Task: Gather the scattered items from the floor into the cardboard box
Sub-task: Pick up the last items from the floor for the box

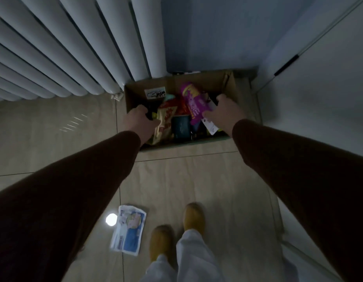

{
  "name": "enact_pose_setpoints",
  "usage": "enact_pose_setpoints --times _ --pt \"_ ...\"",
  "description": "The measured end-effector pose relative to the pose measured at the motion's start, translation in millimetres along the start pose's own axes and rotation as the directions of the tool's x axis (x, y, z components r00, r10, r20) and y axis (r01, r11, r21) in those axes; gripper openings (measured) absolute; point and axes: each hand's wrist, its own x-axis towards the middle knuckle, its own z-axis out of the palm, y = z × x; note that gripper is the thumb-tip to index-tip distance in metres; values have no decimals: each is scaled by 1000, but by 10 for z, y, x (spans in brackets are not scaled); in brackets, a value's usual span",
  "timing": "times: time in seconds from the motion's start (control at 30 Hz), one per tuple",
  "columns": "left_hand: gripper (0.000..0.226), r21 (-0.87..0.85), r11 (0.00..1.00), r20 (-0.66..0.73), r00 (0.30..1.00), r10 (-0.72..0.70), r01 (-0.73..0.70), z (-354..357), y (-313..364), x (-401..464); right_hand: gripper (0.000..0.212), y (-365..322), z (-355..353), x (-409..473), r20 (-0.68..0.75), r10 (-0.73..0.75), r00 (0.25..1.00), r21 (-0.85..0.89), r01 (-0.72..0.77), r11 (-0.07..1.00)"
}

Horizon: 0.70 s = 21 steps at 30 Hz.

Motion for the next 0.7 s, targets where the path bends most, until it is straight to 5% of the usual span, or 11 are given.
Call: enact_pose_setpoints --times 0.1,0.3,0.7 --pt "29 185 971 -4 988 157 -154 62 -70 -208 24 90 241 -249 -46 -157 986 -51 155 987" --pt "45 348 880 130 947 295 -322 37 -229 -696 35 116 547 -932 -18 -309 951 -137 304 943" --pt "45 305 822 231 875 426 -481 -163 -1288 -2102 39 -1 1247 -2756 -25 -236 972 -108 232 967"
